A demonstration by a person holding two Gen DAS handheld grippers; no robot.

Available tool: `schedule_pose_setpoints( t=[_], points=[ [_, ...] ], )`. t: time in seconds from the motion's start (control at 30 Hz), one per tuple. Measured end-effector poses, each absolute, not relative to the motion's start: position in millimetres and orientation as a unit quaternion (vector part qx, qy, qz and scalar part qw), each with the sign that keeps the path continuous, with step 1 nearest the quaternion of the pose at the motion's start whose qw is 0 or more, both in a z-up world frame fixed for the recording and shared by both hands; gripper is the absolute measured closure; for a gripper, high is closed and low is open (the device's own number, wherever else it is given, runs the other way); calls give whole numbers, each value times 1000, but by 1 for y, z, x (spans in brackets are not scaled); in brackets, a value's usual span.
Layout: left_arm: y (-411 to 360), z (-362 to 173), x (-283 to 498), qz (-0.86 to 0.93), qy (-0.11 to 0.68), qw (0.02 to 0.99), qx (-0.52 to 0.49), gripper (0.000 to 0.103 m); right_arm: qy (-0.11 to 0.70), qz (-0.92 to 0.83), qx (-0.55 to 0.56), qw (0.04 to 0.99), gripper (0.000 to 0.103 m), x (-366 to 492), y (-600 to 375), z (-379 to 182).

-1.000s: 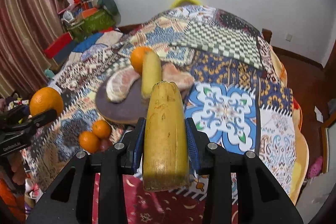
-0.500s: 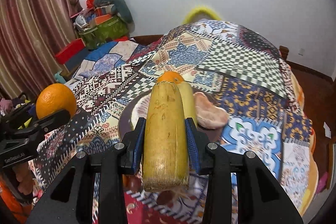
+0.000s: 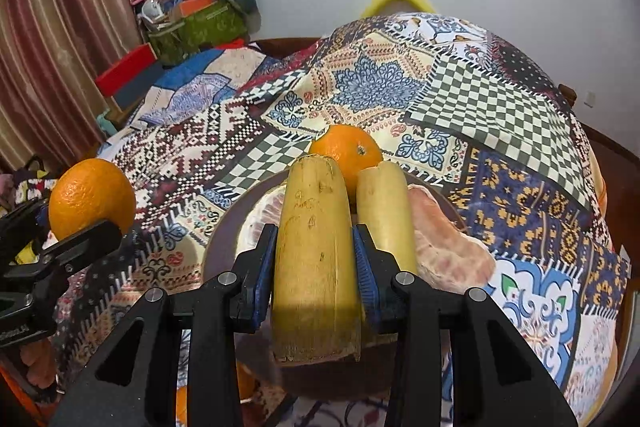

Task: Organize fruits
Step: 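Lower the corn cob beside the first cob and open the right tool, then lower the large orange onto the cobs on the plate and open the left tool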

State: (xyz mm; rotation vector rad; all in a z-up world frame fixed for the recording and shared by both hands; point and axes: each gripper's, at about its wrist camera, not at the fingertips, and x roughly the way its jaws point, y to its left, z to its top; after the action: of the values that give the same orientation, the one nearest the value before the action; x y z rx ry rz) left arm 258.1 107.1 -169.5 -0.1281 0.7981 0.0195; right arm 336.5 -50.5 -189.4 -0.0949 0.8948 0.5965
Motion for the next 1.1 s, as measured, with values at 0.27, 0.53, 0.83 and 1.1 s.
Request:
schedule_pose_setpoints(
  t=[0.27,0.53,0.83,1.1],
  points=[
    [103,-174,264,5,392,918,-62,37,445,293,-52,844,69,344,-41,-201],
    [97,-169,266,2,390,919,-56,37,437,303,-33,847,68,341,-53,-188],
    [68,-162,271,-22,396,917,-41,37,394,282,-21,874,65,332,-94,-157],
    [29,-156,286,-50,397,916,-17,37,386,261,-23,885,65,330,-128,-159]
  ],
)
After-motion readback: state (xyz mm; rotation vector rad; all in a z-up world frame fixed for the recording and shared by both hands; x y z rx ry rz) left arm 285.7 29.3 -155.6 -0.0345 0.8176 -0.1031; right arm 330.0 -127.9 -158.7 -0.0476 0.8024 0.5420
